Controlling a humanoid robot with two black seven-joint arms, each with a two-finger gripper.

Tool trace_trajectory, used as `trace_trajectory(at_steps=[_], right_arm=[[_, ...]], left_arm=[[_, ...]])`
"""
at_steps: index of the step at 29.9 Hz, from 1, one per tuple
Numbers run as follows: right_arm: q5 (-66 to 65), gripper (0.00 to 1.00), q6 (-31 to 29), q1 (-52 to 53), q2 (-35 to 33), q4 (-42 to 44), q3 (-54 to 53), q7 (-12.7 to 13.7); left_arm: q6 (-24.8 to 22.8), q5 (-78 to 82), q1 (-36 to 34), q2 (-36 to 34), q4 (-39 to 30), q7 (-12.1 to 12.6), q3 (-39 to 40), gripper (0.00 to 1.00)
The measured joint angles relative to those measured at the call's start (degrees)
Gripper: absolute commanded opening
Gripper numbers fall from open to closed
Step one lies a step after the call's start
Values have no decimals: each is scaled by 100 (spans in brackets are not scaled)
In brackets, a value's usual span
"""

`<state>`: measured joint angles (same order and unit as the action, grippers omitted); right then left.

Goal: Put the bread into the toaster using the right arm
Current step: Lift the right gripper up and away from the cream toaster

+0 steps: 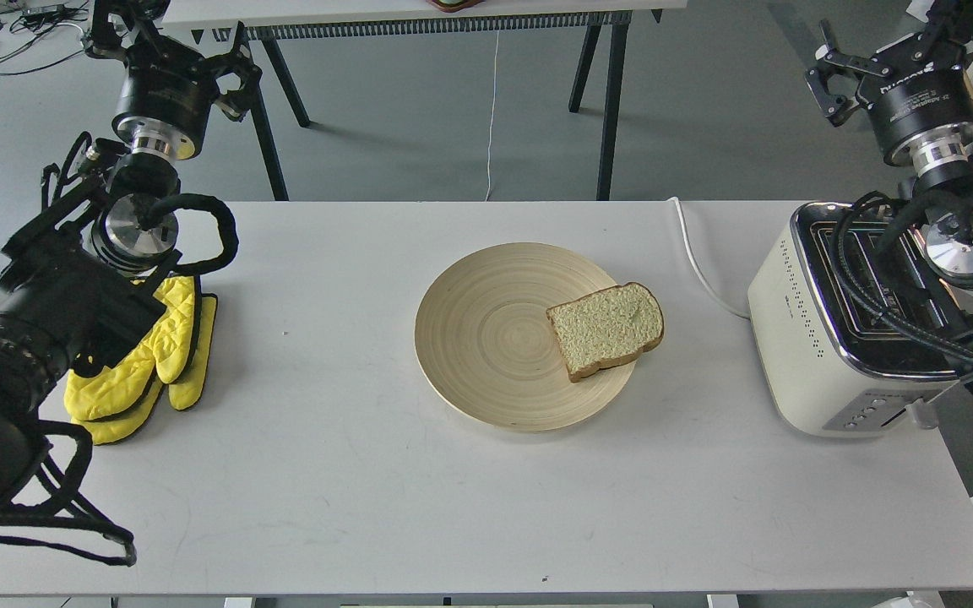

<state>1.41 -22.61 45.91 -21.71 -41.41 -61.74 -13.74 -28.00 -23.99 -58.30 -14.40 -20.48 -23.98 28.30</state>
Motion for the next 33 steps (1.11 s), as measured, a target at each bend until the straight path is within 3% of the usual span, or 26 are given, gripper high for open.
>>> trace_trajectory(at_steps=[11, 18, 25, 33], right_arm=[[-226, 99, 371, 258, -98, -28, 210, 14], [-1591, 99, 490, 1009, -382, -77, 1311, -14], [-3444, 99, 538, 1189, -460, -293, 1695, -26], [-4629, 99, 1476, 1078, -477, -819, 3119, -17]], left_arm=[[0, -6, -5, 9, 9, 0, 14, 100], [0, -10, -5, 23, 9, 0, 16, 100], [0, -10, -5, 26, 9, 3, 16, 100], [0, -3, -5, 26, 9, 7, -7, 100]])
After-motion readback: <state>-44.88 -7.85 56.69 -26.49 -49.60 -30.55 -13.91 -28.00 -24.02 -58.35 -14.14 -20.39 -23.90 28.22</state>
